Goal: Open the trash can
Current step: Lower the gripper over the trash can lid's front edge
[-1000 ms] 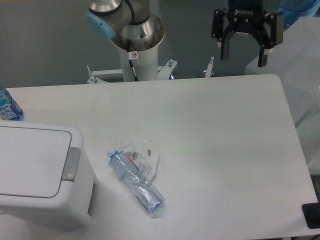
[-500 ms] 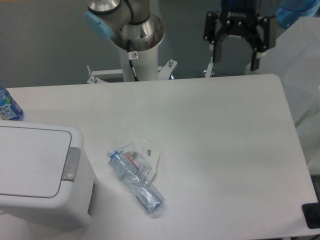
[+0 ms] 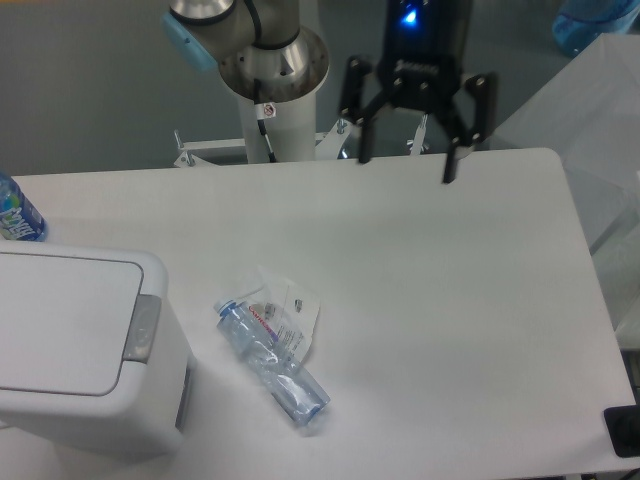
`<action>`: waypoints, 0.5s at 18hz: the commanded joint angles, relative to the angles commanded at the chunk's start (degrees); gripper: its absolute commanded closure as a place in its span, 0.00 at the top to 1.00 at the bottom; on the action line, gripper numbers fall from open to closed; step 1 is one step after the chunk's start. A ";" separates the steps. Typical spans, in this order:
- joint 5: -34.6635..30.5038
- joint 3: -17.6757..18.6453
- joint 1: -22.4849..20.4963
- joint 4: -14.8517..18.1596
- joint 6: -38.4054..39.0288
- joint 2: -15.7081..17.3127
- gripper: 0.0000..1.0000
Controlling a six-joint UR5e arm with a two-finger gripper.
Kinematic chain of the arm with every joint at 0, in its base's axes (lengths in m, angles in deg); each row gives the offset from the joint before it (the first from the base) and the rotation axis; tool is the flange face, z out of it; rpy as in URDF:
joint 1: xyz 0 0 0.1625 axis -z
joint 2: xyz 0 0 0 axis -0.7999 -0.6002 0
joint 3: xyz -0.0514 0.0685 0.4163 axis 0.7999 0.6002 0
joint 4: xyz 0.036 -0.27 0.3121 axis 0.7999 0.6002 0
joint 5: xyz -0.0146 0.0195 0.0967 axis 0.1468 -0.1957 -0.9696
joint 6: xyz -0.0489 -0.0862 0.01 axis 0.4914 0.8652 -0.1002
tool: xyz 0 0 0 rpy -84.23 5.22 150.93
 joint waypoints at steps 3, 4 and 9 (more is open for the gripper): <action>0.00 0.00 3.26 -2.21 6.78 -1.15 1.00; 0.09 0.00 3.44 -2.21 8.19 -1.32 1.00; 0.00 -0.70 7.83 -2.30 11.28 -3.61 1.00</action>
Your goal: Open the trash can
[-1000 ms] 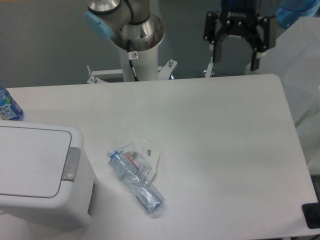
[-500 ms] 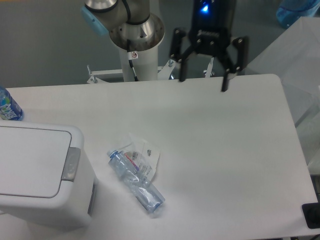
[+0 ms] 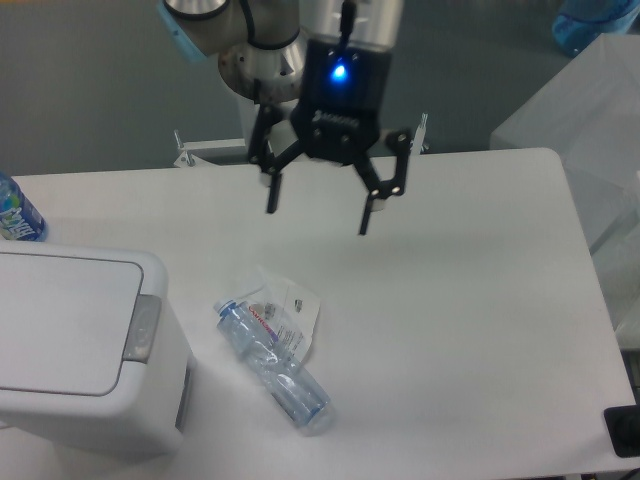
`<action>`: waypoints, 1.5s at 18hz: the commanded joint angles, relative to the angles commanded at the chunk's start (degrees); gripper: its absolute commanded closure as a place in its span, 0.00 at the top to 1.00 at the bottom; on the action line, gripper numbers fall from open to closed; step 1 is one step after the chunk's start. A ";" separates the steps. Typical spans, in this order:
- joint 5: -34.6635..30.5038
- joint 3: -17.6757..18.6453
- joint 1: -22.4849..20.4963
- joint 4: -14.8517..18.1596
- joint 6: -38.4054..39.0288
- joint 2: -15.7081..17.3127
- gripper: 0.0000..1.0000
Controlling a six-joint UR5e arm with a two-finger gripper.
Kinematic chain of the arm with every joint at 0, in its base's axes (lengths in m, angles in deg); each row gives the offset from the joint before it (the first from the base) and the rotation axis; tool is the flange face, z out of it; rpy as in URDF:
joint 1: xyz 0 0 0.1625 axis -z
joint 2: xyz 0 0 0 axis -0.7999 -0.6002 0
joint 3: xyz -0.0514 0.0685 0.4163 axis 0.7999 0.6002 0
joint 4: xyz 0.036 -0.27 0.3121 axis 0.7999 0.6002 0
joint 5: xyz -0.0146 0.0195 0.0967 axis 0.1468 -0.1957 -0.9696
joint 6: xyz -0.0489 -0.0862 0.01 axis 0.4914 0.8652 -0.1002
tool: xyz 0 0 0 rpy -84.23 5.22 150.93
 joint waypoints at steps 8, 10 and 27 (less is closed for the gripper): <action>-0.18 0.00 4.31 -0.26 1.84 -2.37 1.00; -0.09 -0.09 5.02 -0.79 3.94 -2.73 1.00; 0.00 -0.70 8.62 -7.12 13.97 -7.21 1.00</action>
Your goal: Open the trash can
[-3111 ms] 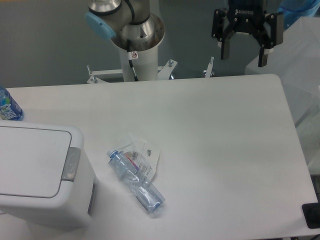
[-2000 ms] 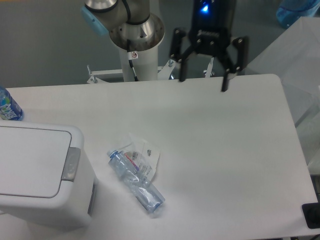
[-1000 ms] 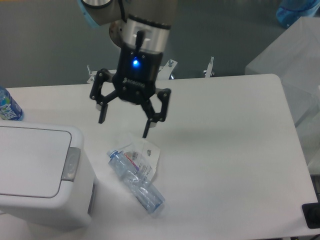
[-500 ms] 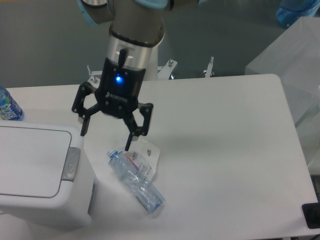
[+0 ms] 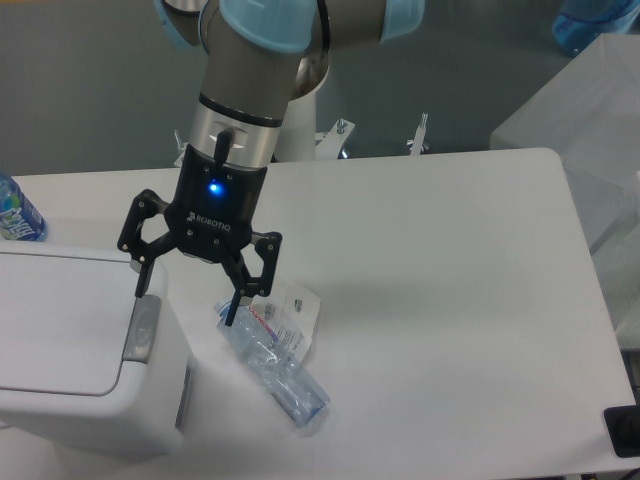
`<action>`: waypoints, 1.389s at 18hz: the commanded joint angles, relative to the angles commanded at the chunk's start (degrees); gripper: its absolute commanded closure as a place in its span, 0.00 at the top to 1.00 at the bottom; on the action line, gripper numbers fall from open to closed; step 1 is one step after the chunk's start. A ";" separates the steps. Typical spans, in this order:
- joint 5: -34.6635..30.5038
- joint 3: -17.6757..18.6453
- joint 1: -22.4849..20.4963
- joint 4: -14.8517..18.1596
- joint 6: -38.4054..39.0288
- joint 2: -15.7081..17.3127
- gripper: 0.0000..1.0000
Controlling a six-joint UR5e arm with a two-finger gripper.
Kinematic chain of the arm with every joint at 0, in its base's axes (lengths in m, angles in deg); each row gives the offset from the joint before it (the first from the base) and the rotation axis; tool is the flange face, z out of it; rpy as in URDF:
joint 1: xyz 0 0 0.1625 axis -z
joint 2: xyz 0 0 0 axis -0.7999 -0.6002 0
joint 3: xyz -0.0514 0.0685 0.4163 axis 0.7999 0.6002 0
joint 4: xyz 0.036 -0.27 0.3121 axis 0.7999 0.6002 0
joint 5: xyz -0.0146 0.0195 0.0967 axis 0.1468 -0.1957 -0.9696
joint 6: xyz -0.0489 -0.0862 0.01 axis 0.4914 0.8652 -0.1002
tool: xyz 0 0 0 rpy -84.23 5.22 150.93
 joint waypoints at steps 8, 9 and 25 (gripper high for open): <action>-0.35 -0.35 0.00 0.00 -0.26 -2.11 1.00; -0.35 -0.35 0.00 0.00 -0.26 -2.20 1.00; -0.53 -0.09 0.88 0.00 -0.18 -3.43 1.00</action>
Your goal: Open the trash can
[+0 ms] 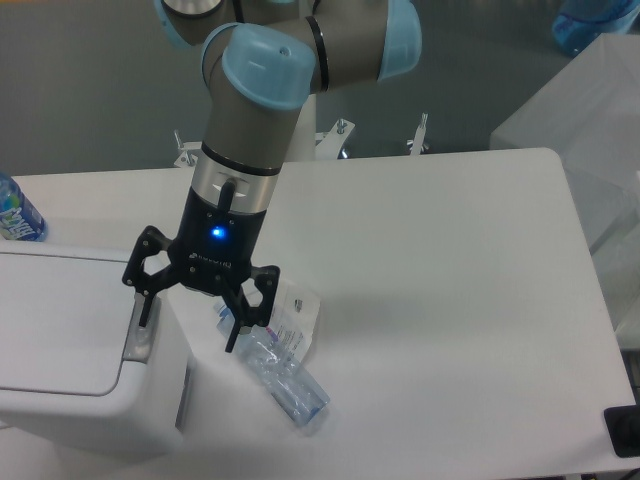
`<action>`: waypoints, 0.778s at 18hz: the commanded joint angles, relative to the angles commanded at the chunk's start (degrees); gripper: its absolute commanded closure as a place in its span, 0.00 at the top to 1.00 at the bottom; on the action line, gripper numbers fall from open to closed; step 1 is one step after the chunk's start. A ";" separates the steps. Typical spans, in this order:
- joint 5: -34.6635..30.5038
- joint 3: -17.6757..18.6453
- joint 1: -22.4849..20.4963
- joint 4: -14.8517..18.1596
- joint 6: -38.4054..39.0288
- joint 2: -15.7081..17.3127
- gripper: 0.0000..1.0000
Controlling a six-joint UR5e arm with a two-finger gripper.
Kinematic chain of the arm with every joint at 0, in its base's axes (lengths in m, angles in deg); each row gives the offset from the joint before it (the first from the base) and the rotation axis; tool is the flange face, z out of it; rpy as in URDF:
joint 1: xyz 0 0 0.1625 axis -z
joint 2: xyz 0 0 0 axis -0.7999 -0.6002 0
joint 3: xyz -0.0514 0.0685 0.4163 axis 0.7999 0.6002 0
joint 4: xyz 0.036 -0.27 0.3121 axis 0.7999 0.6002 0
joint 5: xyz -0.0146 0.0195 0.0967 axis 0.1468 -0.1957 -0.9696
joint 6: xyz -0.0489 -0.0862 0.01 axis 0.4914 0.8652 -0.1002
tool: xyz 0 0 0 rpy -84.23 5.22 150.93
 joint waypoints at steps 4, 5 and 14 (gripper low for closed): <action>0.00 -0.17 0.00 -0.26 -0.09 -0.35 1.00; 0.00 -0.09 0.00 -0.70 -0.09 -0.53 1.00; 0.00 0.00 0.09 -0.88 -0.26 -0.97 1.00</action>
